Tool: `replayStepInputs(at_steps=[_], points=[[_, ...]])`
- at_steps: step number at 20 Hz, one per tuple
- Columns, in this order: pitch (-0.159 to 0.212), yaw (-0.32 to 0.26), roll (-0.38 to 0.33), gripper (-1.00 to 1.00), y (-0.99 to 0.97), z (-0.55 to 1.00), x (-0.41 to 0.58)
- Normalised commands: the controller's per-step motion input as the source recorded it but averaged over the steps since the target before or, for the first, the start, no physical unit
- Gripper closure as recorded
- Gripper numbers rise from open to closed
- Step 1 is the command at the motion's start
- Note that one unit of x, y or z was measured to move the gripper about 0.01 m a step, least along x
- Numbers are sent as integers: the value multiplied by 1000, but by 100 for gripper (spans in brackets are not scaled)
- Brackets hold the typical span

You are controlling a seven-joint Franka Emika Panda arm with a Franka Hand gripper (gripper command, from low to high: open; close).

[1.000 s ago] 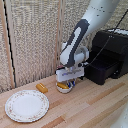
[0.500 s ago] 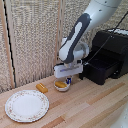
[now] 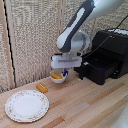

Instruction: Please go towards the air fryer and gently seize its handle using your gripper. Slowly reveal the interior of the air fryer by pulling the handle outward. Head to the bowl filled with hot dogs and firmly but gently grasp it. Carefully place it inside the now-open air fryer.

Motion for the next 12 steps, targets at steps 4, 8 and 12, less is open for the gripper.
replayStepInputs(at_steps=[4, 8, 12], points=[[15, -145, 2, 100, -256, 956, 384], [10, -203, 0, 100, -392, 808, 329], [-20, -208, 0, 100, -467, 675, 246]])
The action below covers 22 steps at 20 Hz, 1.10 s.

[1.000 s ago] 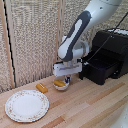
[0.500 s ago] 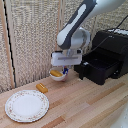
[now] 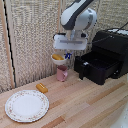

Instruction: Please go towards the air fryer and gently seize its handle using your gripper. Slowly reveal the interior of the air fryer by pulling the handle outward. Head to the bowl filled with hot dogs and firmly but gently grasp it. Carefully place it inside the now-open air fryer.

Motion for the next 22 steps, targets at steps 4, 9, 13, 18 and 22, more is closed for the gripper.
replayStepInputs(at_steps=[4, 9, 13, 18, 22], points=[[-4, -188, 0, 100, -591, 656, 180], [0, -172, 1, 100, -686, 523, 45], [0, -134, 6, 100, -809, 376, 0], [0, -136, 2, 100, -819, 174, -9], [0, -175, 0, 100, -739, 2, -12]])
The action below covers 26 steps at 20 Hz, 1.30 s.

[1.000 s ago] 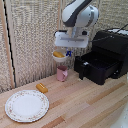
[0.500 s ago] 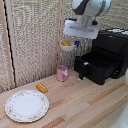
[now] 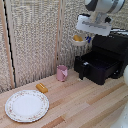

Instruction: Please go towards the air fryer and gently seize its handle using your gripper. Slowly reveal the interior of the air fryer by pulling the handle outward. Head to the bowl filled with hot dogs and firmly but gently grasp it. Carefully place it inside the now-open air fryer.

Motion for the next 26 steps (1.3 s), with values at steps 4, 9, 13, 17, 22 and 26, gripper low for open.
replayStepInputs(at_steps=[4, 9, 13, 17, 22, 26], points=[[3, -192, 0, 100, -696, -46, 11], [71, -169, 0, 100, -709, -107, 103], [176, -174, 0, 100, -618, -152, 309], [199, -149, 0, 100, -614, -146, 369], [152, -107, 0, 100, -558, -48, 367], [112, -18, -17, 100, -208, -192, 223]])
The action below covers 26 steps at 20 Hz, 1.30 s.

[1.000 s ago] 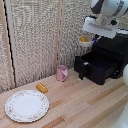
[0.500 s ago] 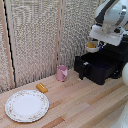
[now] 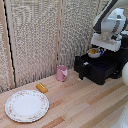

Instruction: Please go towards the air fryer and gently seize its handle using your gripper. Slowly reveal the interior of the air fryer by pulling the handle outward. Head to the bowl filled with hot dogs and firmly but gently grasp it. Carefully place it inside the now-open air fryer.

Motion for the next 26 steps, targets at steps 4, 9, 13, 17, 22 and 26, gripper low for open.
replayStepInputs(at_steps=[4, 9, 13, 17, 22, 26], points=[[60, 0, -57, 100, 115, -253, 109], [25, -3, -25, 100, 50, -202, 109], [0, -7, -87, 100, -54, -213, 247], [7, 0, -88, 100, -63, -202, 317], [50, -9, -23, 100, -3, -37, 74], [125, -67, -47, -100, 0, 367, -30]])
